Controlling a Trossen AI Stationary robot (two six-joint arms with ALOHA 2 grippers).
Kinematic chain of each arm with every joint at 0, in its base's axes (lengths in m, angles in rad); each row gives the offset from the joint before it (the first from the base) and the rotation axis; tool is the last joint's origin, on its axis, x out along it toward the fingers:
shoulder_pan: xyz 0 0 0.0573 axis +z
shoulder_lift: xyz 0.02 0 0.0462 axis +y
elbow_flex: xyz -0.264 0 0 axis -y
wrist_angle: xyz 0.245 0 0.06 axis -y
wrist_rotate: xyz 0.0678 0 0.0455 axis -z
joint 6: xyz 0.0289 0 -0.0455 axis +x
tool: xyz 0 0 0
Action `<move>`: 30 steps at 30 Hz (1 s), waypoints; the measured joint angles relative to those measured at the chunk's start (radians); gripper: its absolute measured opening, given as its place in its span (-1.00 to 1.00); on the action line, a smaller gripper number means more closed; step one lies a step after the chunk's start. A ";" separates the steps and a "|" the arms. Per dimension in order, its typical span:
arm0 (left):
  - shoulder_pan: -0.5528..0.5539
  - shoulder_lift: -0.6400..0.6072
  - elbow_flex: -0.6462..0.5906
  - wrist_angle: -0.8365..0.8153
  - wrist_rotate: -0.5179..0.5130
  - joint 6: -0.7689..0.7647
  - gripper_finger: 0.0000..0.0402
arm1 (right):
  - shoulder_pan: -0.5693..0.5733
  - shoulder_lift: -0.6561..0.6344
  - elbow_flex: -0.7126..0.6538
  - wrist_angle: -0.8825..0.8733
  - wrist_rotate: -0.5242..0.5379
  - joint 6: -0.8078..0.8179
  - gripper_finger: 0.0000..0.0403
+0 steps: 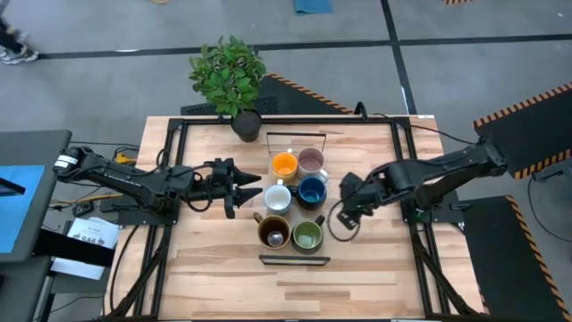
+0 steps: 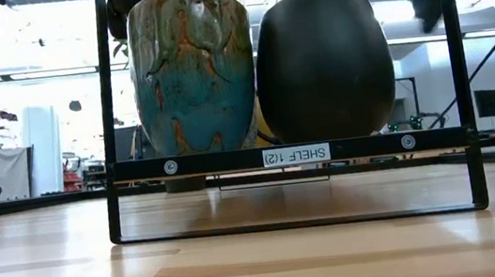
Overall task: Place coffee mugs
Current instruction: Return to Home Position
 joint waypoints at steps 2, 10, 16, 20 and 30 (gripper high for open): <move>0.000 0.000 0.000 0.000 0.000 0.000 0.01 | 0.020 -0.033 -0.027 -0.063 0.031 -0.003 0.11; 0.000 0.000 0.000 0.000 -0.001 -0.048 0.01 | 0.112 -0.239 -0.284 -0.003 0.063 0.141 0.07; 0.000 0.000 0.000 0.011 -0.002 -0.043 0.01 | 0.146 -0.414 -0.448 0.297 0.248 0.183 -0.16; 0.000 0.000 0.005 0.011 -0.004 -0.010 0.01 | 0.097 -0.499 -0.465 0.503 0.402 0.016 -0.45; 0.034 0.000 0.107 -0.081 0.093 0.120 -0.08 | -0.070 -0.652 -0.465 0.863 0.275 -0.368 -0.86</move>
